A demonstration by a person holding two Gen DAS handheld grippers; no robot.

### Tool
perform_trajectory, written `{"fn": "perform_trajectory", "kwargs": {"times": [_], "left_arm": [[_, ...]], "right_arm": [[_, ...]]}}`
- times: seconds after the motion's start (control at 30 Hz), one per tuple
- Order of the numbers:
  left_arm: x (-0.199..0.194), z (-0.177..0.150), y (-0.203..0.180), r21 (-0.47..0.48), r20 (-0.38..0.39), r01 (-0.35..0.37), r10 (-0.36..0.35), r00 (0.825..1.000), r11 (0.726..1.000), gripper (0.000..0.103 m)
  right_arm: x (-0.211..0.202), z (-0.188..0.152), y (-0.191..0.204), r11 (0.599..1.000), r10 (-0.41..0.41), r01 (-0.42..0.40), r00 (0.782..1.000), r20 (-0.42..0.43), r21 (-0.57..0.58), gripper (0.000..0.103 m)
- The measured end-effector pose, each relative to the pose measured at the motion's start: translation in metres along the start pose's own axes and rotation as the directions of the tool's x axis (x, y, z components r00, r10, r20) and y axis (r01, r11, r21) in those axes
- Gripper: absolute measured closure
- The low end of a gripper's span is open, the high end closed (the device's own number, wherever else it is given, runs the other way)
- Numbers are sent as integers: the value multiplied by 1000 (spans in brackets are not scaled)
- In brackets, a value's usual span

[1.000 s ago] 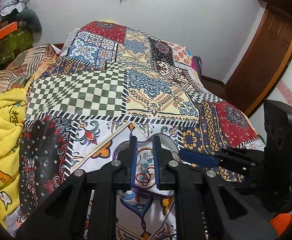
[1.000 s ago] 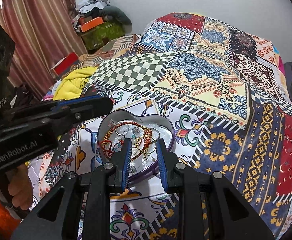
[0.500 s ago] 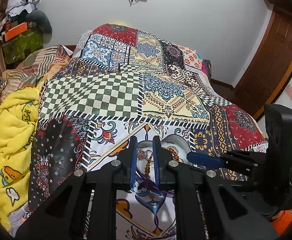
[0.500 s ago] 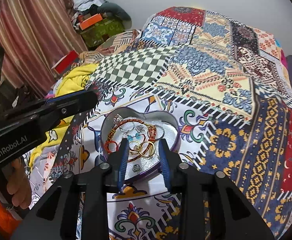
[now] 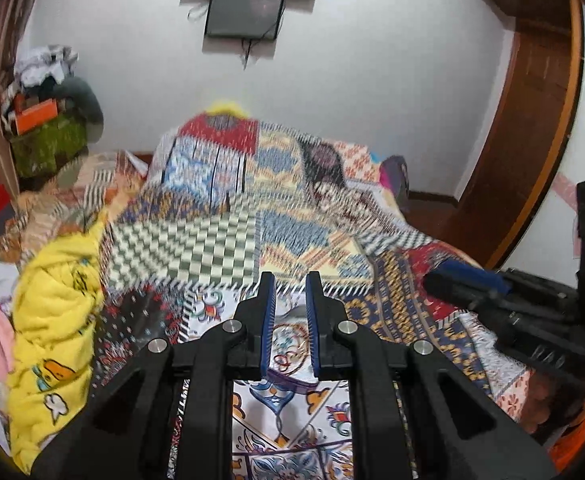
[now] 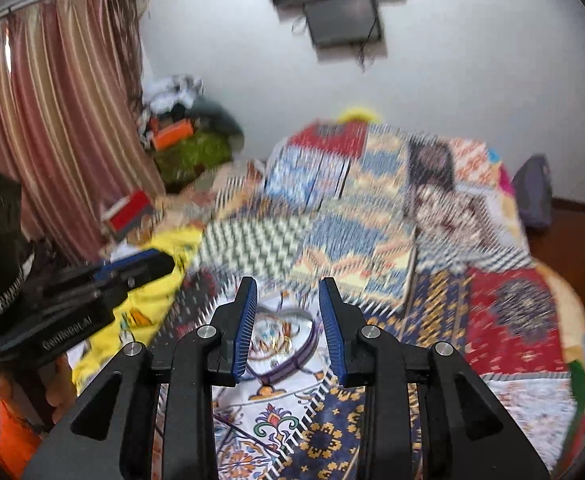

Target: Organize jewelry

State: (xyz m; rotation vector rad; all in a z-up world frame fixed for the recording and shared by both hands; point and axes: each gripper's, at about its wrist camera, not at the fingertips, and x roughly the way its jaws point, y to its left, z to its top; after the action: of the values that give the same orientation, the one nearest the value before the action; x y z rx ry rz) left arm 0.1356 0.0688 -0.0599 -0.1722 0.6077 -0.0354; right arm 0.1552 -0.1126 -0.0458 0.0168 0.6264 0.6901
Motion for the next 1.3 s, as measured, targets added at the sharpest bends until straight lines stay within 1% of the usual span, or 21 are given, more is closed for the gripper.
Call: {"fn": "perform_trajectory", "kwargs": {"times": [0.1, 0.2, 0.27, 0.3, 0.33, 0.37, 0.4, 0.47, 0.5, 0.57, 0.6, 0.63, 0.73, 0.8, 0.83, 0.87, 0.93, 1.0, 1.13, 1.3], "left_arm": [[-35, 6, -11, 21, 73, -1, -1, 997, 1000, 84], [-74, 10, -22, 44, 159, -15, 8, 987, 999, 78], [-103, 10, -29, 60, 228, -44, 29, 973, 997, 71], [-114, 9, -32, 62, 255, -55, 38, 966, 997, 69], [-127, 8, -33, 59, 289, -64, 45, 956, 996, 61], [-139, 7, -34, 53, 315, -66, 46, 948, 996, 54], [-149, 6, -35, 46, 335, -65, 46, 941, 997, 51], [-169, 3, -35, 28, 374, -61, 47, 926, 998, 41], [-175, 2, -35, 19, 387, -62, 50, 921, 998, 38], [-189, -2, -33, -3, 415, -69, 64, 907, 998, 24], [-194, -3, -33, -10, 425, -71, 69, 903, 997, 20], [-199, -6, -33, -16, 436, -76, 76, 897, 997, 14], [-207, -10, -34, -17, 456, -109, 105, 884, 994, 12], [-208, -12, -36, -13, 460, -126, 118, 880, 992, 8], [-210, -14, -37, -14, 464, -132, 123, 877, 991, 5], [-211, -16, -37, -16, 467, -134, 126, 875, 991, 3], [-211, -18, -37, -22, 468, -138, 132, 874, 990, 3], [-212, -21, -38, -27, 466, -142, 138, 874, 989, 2], [-209, -21, -35, -39, 451, -136, 138, 882, 990, 2], [-207, -24, -35, -45, 444, -136, 142, 885, 990, 1]], "right_arm": [[-40, 8, 11, 1000, -13, 14, 995, 99, -3, 74], [-78, 12, 24, 1000, -20, 24, 981, 192, -15, 74], [-104, 12, 35, 999, -21, 29, 966, 258, -27, 74], [-110, 12, 38, 999, -22, 33, 961, 275, -32, 74], [-121, 11, 44, 998, -28, 41, 953, 303, -39, 72], [-128, 10, 48, 998, -33, 50, 946, 323, -44, 69], [-138, 9, 55, 997, -41, 64, 935, 352, -53, 66], [-148, 5, 62, 994, -57, 88, 920, 388, -62, 52], [-155, 3, 68, 992, -72, 108, 908, 413, -66, 49], [-160, 0, 72, 989, -90, 133, 895, 436, -70, 38], [-161, -1, 74, 987, -100, 146, 889, 446, -69, 36], [-163, -2, 76, 986, -108, 155, 884, 455, -67, 31], [-163, -4, 76, 983, -133, 177, 872, 471, -50, 18], [-162, -5, 75, 981, -152, 192, 864, 480, -36, 10], [-161, -5, 75, 979, -165, 203, 860, 483, -27, 3], [-160, -5, 74, 978, -171, 208, 857, 485, -22, 0], [-162, -7, 77, 976, -179, 215, 855, 488, -19, 0], [-163, -10, 79, 975, -181, 221, 859, 480, -27, 0], [-161, -12, 78, 975, -179, 220, 865, 469, -34, 0], [-165, -20, 77, 975, -177, 218, 870, 461, -37, 0]]}}
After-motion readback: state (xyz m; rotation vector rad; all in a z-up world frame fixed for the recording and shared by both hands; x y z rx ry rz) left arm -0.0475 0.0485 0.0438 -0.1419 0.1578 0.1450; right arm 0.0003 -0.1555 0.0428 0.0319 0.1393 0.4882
